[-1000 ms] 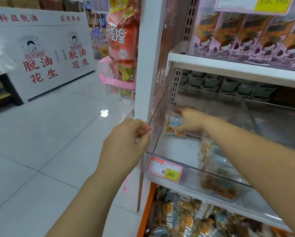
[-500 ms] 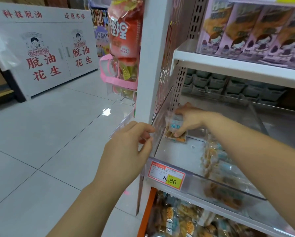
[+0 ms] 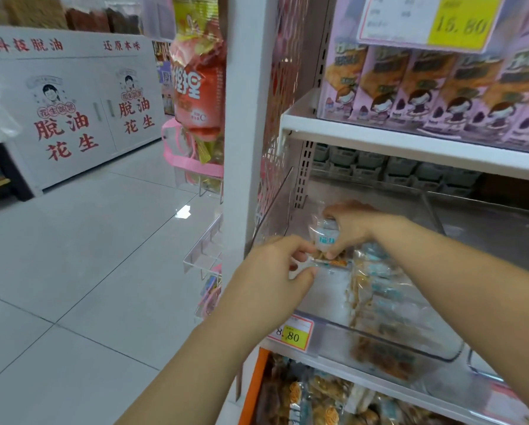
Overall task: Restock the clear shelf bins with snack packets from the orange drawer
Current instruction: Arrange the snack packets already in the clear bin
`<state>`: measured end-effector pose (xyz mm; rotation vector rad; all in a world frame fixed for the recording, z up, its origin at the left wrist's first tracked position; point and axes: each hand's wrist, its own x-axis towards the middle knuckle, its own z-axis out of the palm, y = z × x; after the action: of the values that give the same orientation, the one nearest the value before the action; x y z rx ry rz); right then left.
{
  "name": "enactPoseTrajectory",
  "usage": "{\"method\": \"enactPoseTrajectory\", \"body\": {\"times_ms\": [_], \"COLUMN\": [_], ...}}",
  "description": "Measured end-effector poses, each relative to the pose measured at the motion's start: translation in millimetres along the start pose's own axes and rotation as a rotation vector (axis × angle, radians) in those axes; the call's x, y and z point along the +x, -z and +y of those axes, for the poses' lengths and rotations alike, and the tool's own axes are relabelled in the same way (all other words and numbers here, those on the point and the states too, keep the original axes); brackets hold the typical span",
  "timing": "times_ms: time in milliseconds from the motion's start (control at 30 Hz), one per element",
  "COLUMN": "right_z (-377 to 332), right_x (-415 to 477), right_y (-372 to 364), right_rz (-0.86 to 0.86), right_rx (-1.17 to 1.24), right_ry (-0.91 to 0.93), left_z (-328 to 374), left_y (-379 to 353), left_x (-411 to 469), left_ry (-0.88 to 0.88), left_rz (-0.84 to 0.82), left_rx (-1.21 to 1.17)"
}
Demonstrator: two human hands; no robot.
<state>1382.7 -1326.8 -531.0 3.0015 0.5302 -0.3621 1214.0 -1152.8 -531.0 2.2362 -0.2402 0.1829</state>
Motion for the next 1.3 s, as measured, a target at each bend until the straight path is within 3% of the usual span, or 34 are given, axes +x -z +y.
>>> {"method": "enactPoseTrajectory", "body": {"times_ms": [133,233,367,467,600,733,800,967,1300], "right_z": [1.1,7.0,15.1,30.8,59.1,63.9,62.4,67.7,63.8], "right_x": [-1.5,-5.4,-21.5,-54.7,-93.4,-98.6,-93.4,-86.4,-91.9], "right_y": [-1.3,-0.7,7.3,18.8,10.1,-1.7,-4.1,-12.0,-6.4], "right_rz": [0.041,0.075,-0.026,0.147,0.349,0.313,0.320,0.299,0.272], "right_rx": [-0.017,-0.081,0.126,0.034,-0.096,0.147,0.104,0.090,0.064], "right_ry": [0.025,0.043,0.060,0.078,-0.029,-0.029,-0.007,-0.057,-0.056], "left_z": [4.5,3.4,-3.3,-6.9,-17.8,-29.7,-30.8,-27.1,-33.1], "left_y": [-18.5,-32.5,-49.9,-57.3,-63.5,-70.8,-75.4,-86.8,-98.5], "left_x": [50.1,82.2,110.2,125.1,135.7,136.5,135.6,136.3,140.3], "left_ry": [0.213,0.287,0.376,0.369,0.379,0.365,0.336,0.240,0.327], "left_rz": [-0.146,-0.268,-0.410,-0.439,-0.425,-0.369,-0.353,-0.324,-0.312], "left_rx": [-0.107,-0.003,0.058,0.138,-0.057,-0.324,-0.399,-0.278,-0.224]}}
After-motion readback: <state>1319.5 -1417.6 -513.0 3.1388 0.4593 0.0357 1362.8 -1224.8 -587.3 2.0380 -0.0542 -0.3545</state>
